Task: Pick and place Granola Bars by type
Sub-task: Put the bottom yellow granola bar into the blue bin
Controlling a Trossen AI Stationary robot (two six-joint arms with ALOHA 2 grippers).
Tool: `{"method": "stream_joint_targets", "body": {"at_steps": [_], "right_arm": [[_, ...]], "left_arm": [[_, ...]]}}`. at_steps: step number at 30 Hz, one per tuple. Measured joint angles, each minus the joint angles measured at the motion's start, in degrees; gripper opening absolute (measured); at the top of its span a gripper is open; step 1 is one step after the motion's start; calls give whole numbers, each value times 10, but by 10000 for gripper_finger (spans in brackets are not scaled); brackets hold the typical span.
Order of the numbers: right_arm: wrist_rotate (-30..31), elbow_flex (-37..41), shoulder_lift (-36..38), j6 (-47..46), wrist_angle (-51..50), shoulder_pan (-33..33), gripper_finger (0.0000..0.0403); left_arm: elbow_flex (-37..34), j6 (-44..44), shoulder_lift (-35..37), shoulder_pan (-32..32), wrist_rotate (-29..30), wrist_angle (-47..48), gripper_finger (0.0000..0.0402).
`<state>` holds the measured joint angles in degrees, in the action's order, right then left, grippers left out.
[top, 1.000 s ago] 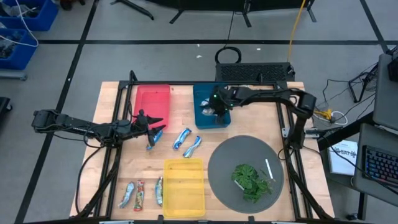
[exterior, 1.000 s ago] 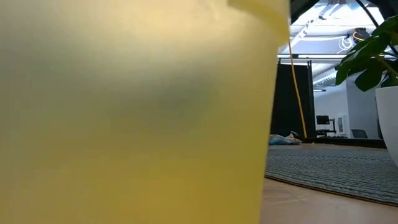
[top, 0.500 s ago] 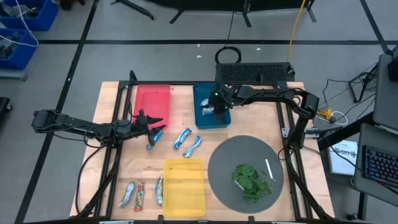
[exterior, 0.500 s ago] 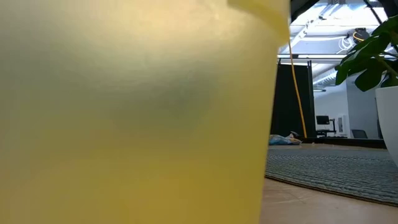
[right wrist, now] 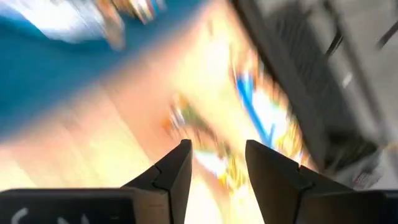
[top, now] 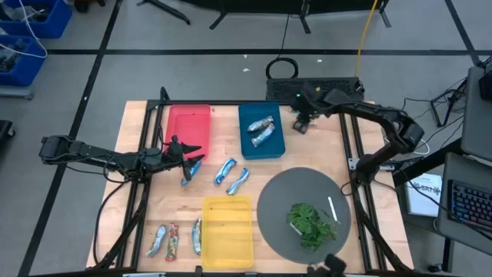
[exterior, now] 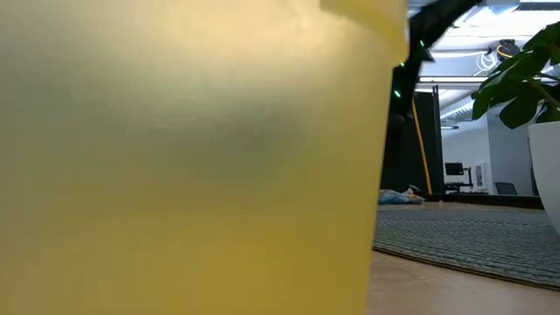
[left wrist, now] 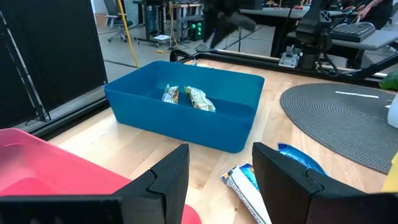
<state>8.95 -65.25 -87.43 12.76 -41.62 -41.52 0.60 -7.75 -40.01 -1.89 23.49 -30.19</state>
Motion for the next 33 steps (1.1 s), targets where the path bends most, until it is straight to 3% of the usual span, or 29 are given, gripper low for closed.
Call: {"method": "stream_joint_targets", "body": {"at_steps": [3, 10, 19, 33], "right_arm": [[-16, 45, 0, 4, 14, -34, 141], [-17, 97, 0, 28, 71, -40, 146], [-75, 101, -5, 7, 111, -32, 144], [-57, 101, -70, 1, 145, -10, 144]], "left_arm": [[0, 0, 0, 0, 0, 0, 179], [0, 0, 0, 0, 0, 0, 179], [0, 0, 0, 0, 0, 0, 179], [0, 0, 0, 0, 0, 0, 179]]}}
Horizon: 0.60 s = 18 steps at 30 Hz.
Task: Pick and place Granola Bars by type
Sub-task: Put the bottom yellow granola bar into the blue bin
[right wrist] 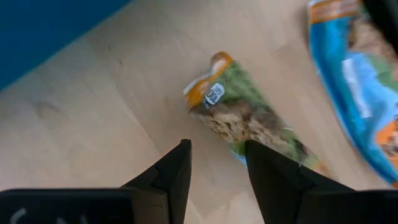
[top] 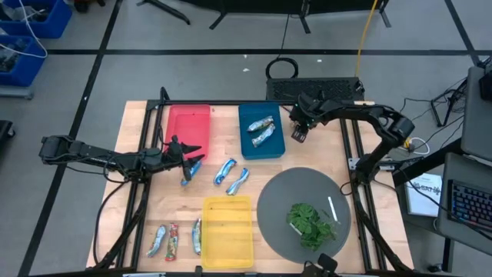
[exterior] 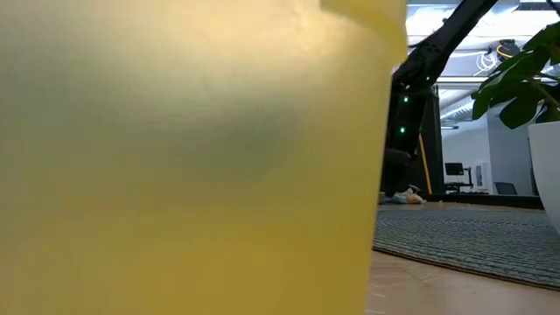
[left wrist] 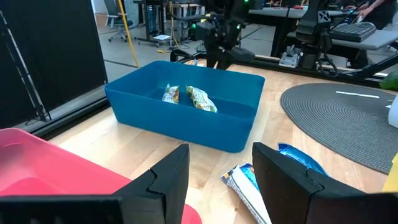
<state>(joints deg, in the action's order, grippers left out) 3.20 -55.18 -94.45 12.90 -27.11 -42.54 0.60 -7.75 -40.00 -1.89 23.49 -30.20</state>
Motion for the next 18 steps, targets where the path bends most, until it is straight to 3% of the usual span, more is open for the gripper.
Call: {"method": "stream_joint_targets", "body": {"at_steps": [8, 18], "right_arm": [[35, 0, -32, 4, 17, 1, 127], [79, 0, 52, 23, 25, 18, 97]], "left_arm": [[0, 0, 0, 0, 0, 0, 179], [0, 0, 0, 0, 0, 0, 179]]}}
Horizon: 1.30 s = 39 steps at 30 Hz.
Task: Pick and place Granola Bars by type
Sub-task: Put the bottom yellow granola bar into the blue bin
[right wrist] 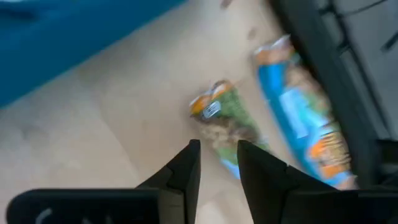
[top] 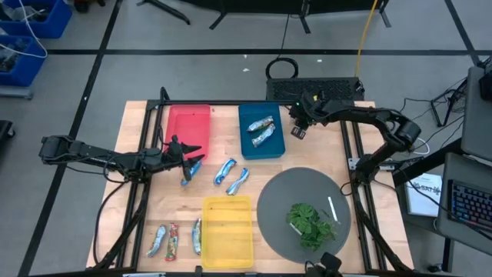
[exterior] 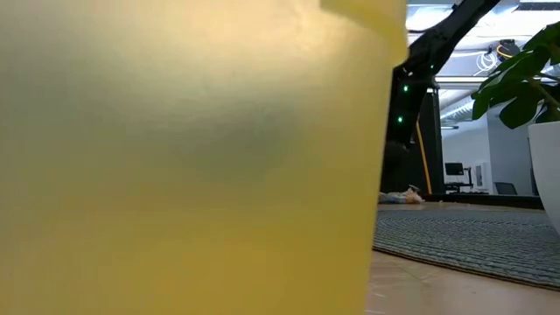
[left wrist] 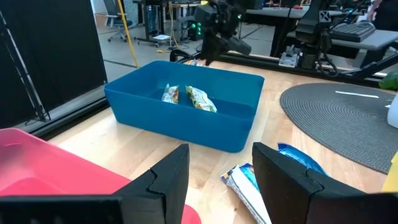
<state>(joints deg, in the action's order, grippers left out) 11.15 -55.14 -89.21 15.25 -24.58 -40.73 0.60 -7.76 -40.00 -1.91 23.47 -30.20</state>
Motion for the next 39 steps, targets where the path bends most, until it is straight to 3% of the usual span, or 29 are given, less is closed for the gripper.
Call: {"method": "stream_joint_targets", "body": {"at_steps": [12, 20, 24, 29, 39], "right_arm": [[-24, 0, -55, 3, 3, -42, 127], [-27, 0, -78, 7, 36, -42, 121], [-23, 0, -78, 5, 47, -42, 97], [-24, 0, -78, 7, 47, -42, 13], [-36, 0, -44, 11, 42, -20, 3]], "left_arm": [[0, 0, 0, 0, 0, 0, 179], [0, 0, 0, 0, 0, 0, 179], [0, 0, 0, 0, 0, 0, 179], [0, 0, 0, 0, 0, 0, 179], [0, 0, 0, 0, 0, 0, 179]]}}
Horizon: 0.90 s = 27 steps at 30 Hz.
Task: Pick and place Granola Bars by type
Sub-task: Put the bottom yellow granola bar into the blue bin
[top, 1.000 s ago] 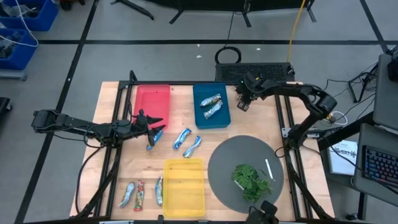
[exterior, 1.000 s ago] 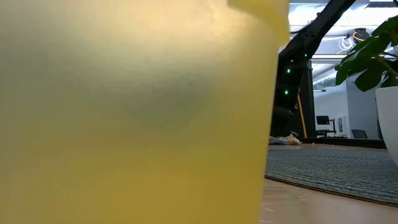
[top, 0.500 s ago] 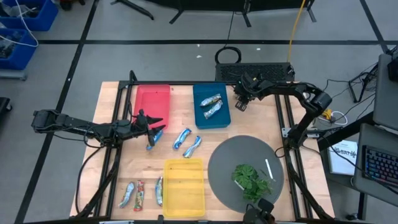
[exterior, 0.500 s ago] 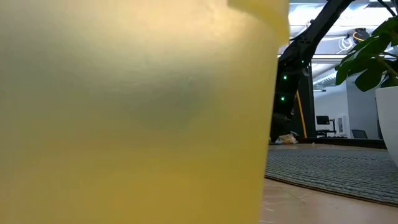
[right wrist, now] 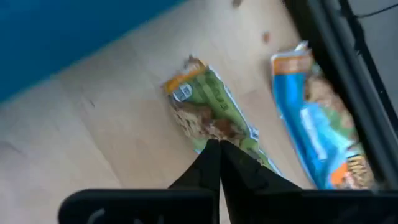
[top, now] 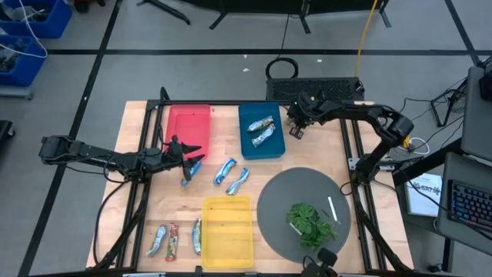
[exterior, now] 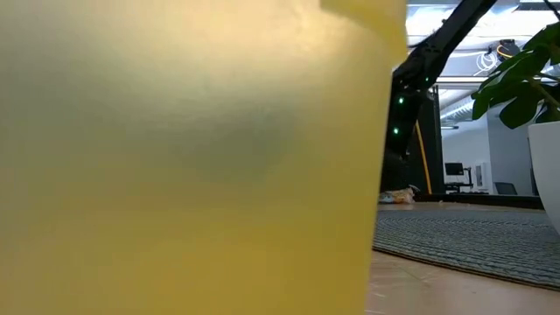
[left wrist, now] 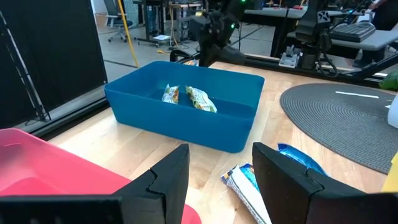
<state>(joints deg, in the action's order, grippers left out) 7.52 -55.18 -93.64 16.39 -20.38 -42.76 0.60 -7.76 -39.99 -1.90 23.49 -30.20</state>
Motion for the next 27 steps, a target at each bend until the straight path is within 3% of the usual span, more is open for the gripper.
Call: {"method": "stream_joint_targets", "body": {"at_steps": [6, 18, 27], "right_arm": [[14, 0, 32, -17, -13, -15, 37], [-15, 0, 1, -45, -39, -44, 187], [-14, 0, -35, -46, -7, -52, 189]], "left_arm": [[0, 0, 0, 0, 0, 0, 179], [0, 0, 0, 0, 0, 0, 179], [0, 0, 0, 0, 0, 0, 179]]}}
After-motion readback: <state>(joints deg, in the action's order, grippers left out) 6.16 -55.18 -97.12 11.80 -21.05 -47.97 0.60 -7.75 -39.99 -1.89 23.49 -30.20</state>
